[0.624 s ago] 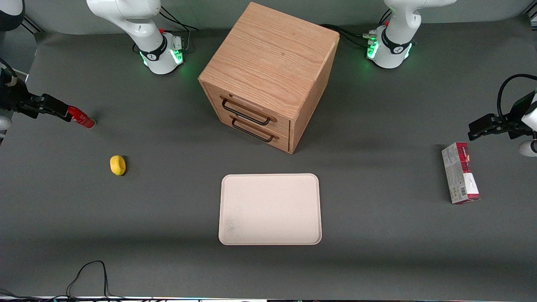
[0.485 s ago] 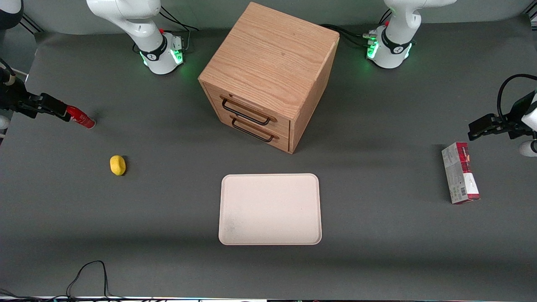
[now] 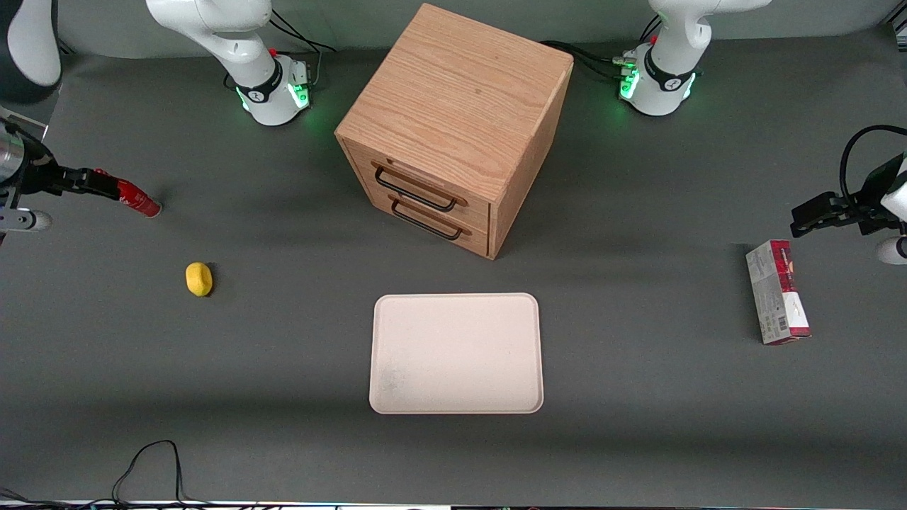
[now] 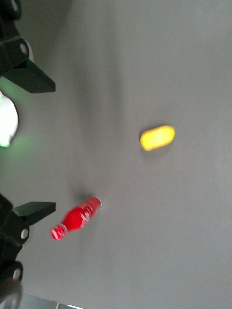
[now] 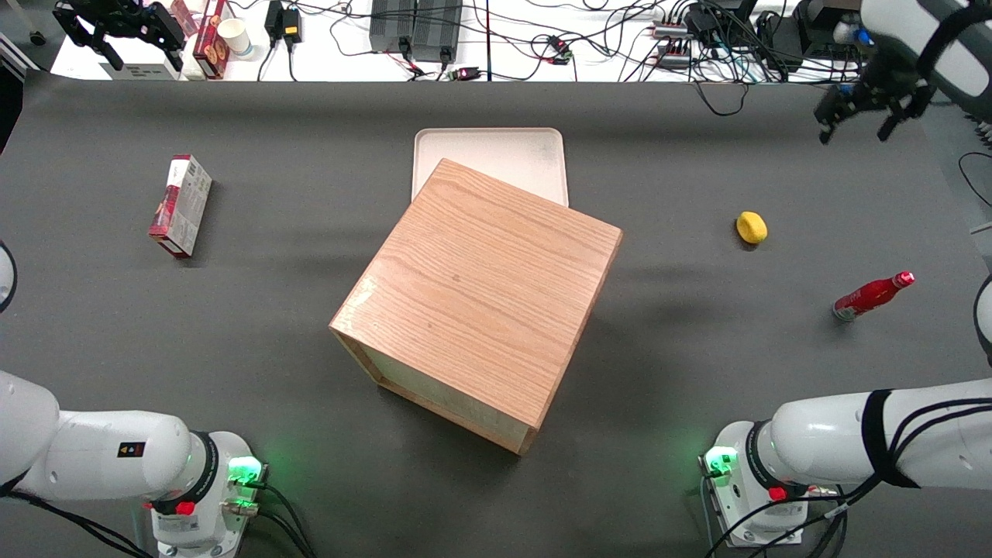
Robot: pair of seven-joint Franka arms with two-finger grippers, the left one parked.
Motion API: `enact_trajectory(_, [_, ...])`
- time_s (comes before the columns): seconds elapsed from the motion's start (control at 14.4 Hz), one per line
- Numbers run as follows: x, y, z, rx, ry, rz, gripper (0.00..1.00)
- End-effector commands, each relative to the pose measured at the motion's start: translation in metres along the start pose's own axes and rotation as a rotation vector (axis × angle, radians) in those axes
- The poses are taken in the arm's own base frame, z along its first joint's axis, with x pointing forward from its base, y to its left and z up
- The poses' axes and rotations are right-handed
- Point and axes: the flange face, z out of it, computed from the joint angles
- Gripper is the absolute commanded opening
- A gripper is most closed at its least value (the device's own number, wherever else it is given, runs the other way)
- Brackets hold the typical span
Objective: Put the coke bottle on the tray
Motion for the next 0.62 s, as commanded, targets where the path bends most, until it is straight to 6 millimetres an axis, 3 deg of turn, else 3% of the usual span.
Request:
enact_trajectory(0.0, [-0.033,0.076,0.066,0.051,0.046,-0.011,1.00])
enact_trajectory(0.21, [-0.073,0.147,0.130,0.098,0.120,-0.050,1.00])
enact_trajectory(0.42, [-0.098,0.166,0.186,0.110,0.172,-0.056,1.00])
enact_trajectory(0.55, [-0.104,0.165,0.207,0.112,0.180,-0.065,1.00])
